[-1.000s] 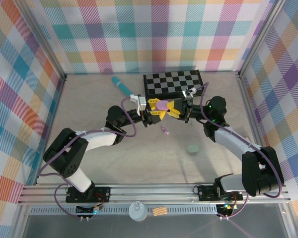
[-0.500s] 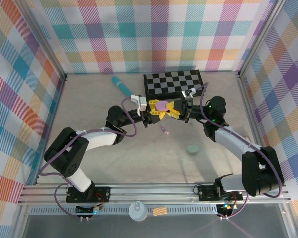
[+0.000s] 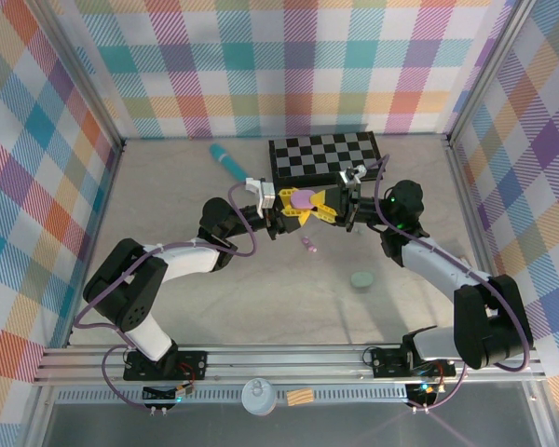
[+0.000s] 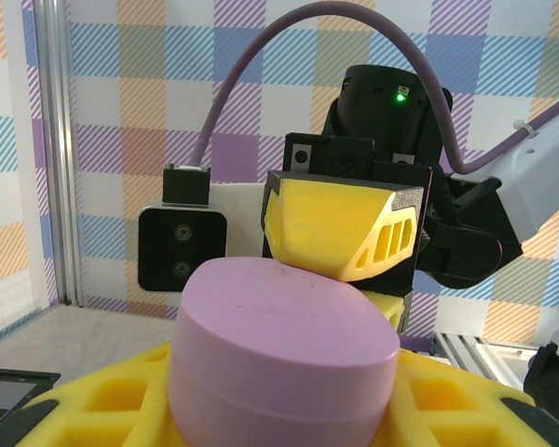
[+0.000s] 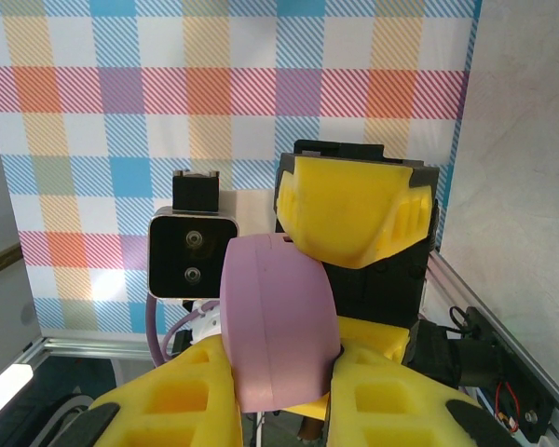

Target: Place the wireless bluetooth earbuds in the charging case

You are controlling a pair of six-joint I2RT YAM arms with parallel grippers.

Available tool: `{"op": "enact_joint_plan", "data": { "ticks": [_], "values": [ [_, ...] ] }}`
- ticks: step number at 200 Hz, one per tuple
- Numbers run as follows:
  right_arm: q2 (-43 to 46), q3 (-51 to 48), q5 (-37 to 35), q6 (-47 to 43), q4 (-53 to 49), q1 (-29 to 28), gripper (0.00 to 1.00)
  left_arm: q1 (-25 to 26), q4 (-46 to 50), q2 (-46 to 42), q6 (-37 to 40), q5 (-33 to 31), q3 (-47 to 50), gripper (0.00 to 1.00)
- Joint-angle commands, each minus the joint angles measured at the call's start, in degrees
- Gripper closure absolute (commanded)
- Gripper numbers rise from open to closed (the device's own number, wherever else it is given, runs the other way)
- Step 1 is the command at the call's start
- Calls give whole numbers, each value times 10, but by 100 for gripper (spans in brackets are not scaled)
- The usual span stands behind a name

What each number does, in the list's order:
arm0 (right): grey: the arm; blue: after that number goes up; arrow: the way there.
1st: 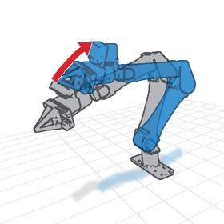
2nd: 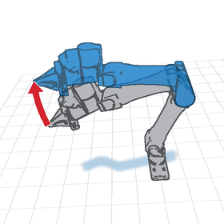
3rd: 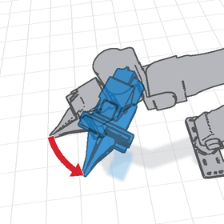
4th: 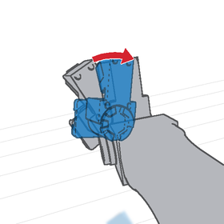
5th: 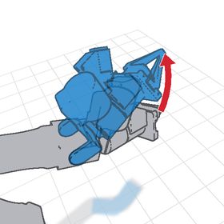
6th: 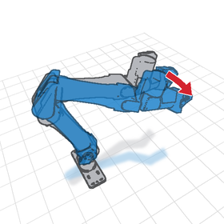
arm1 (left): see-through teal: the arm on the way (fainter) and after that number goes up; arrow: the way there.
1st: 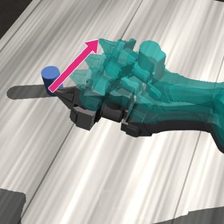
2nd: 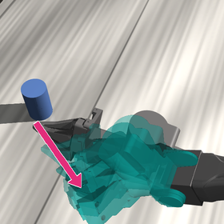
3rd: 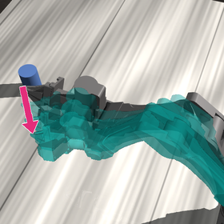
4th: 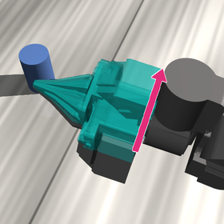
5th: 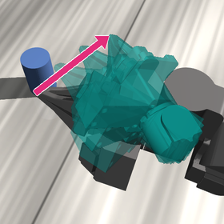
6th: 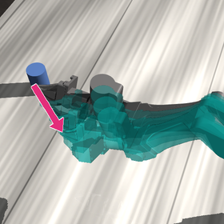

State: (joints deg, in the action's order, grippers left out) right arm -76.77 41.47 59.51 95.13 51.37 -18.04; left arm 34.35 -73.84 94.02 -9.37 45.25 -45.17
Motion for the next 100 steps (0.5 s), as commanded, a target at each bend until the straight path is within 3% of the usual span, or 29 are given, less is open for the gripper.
{"op": "enact_joint_plan", "data": {
  "ticks": [1,30,48,77,100],
  "values": [
    [3,22,-11,-6,8,-3,93,5,-27,5,8,51,-16,65],
    [2,25,-9,-8,-2,-3,92,5,-27,5,8,57,-14,70],
    [5,28,-8,-17,-17,-4,87,5,-27,3,6,56,-15,74],
    [15,36,-6,-52,-69,-4,63,5,-27,2,2,50,-16,75],
    [36,52,-6,-124,-171,-3,46,5,-26,1,1,41,-12,75]
  ]
}}
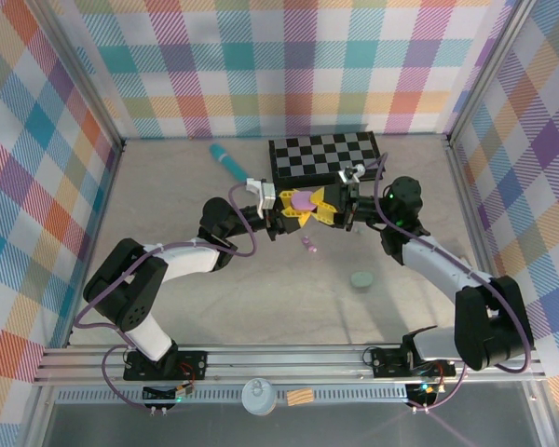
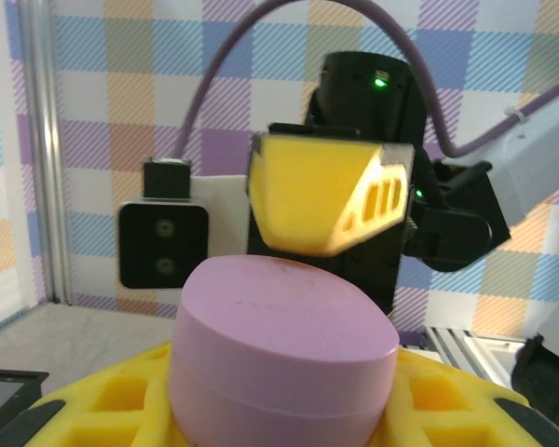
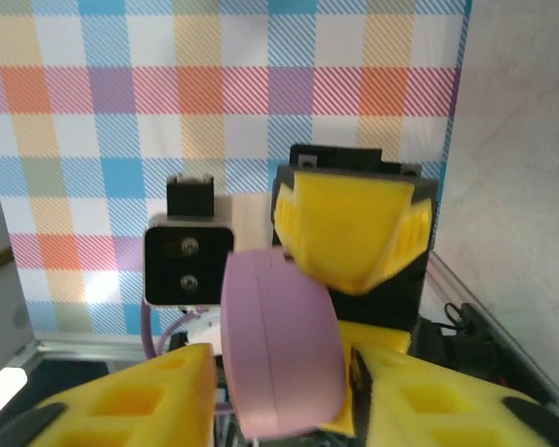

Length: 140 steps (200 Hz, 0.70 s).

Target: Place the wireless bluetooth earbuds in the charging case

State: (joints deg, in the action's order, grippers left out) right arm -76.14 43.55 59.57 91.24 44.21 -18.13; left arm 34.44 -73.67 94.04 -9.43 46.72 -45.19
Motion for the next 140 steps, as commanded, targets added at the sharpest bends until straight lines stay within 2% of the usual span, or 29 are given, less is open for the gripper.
{"op": "enact_joint_plan", "data": {
  "ticks": [1,35,51,87,112,140],
  "values": [
    [31,33,-7,-89,-103,-3,46,5,-28,0,2,26,-12,75],
    [66,75,-24,-241,-294,-3,33,5,-28,-2,-2,13,-4,75],
    [78,107,-47,-332,-420,-3,29,4,-29,-5,-4,6,1,74],
    [105,166,-127,-549,-612,-4,20,5,-30,-12,-19,-8,11,74],
    [114,196,-150,-718,-686,-16,12,5,-30,-10,-40,-4,12,73],
    [99,210,-169,-799,-716,-45,8,5,-30,-11,-61,-2,11,73]
  ]
}}
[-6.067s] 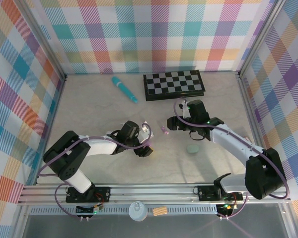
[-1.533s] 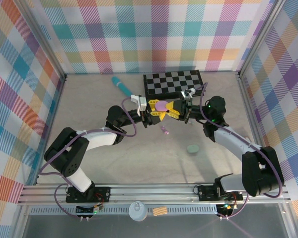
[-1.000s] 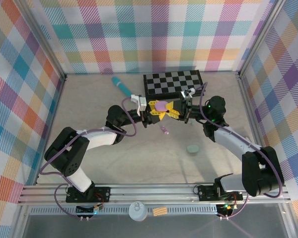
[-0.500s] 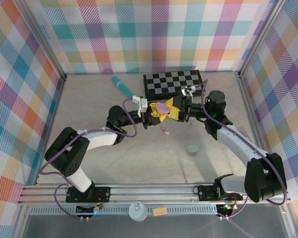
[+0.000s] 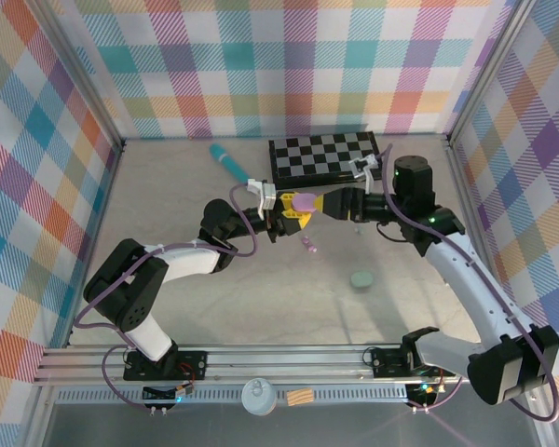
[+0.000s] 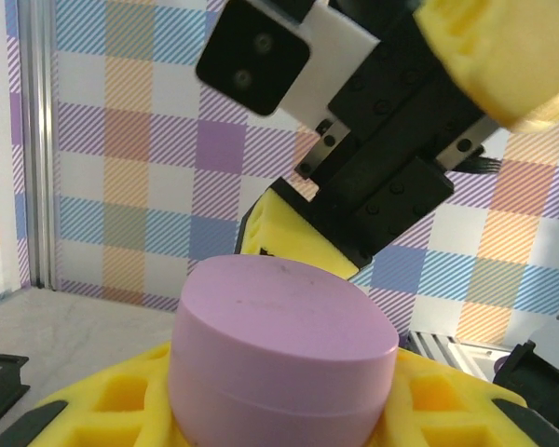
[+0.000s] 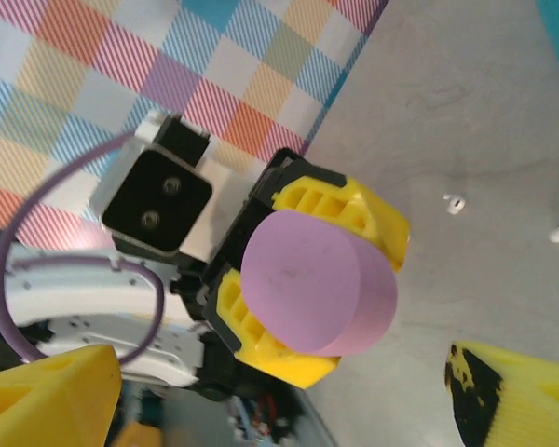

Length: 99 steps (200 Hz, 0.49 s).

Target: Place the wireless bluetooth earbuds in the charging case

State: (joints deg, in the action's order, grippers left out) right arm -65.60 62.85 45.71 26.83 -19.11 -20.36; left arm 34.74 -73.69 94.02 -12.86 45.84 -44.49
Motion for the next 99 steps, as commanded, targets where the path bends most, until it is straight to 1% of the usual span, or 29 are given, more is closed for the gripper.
{"op": "enact_joint_plan", "data": {
  "ticks": [1,19,99],
  "values": [
    [-6,17,-32,-156,-83,-24,8,1,-29,-11,-26,7,3,73],
    [-15,19,-57,-174,-84,-37,7,2,-30,-13,-37,11,1,73],
    [-59,28,-109,-123,-55,-37,11,2,-29,-21,-54,35,3,73]
  ]
}}
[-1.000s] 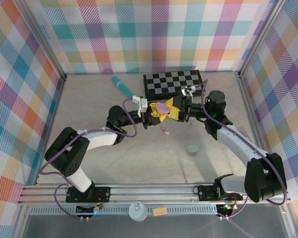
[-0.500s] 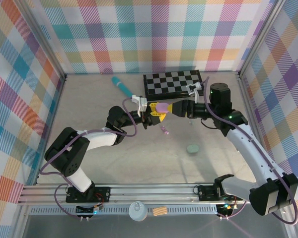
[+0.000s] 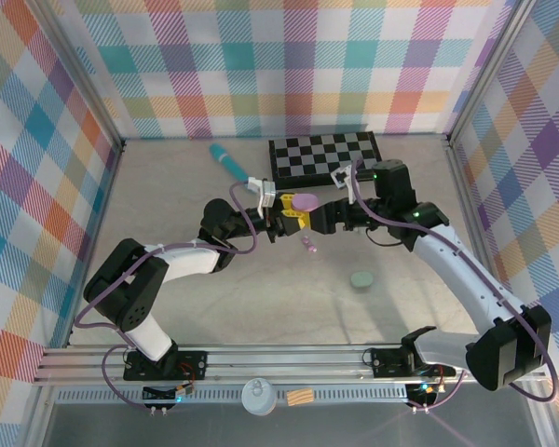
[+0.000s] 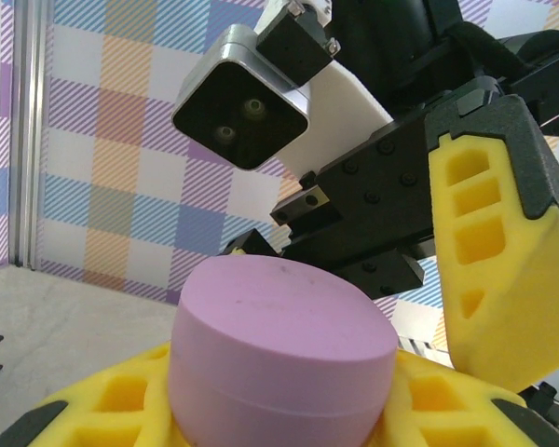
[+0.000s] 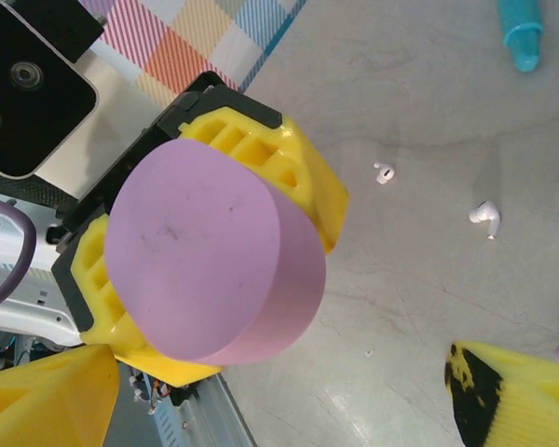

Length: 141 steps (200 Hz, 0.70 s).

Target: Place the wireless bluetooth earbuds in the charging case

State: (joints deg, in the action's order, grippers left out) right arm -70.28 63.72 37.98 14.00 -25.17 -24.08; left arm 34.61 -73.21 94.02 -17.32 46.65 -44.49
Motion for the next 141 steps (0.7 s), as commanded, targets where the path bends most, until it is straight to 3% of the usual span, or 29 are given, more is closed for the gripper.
{"op": "enact_joint_plan", "data": {
  "ticks": [1,141],
  "values": [
    [-13,20,-32,5,6,0,11,3,-33,-21,-9,27,3,73],
    [-15,35,-70,18,13,13,11,3,-34,-30,-3,39,11,74]
  ]
}}
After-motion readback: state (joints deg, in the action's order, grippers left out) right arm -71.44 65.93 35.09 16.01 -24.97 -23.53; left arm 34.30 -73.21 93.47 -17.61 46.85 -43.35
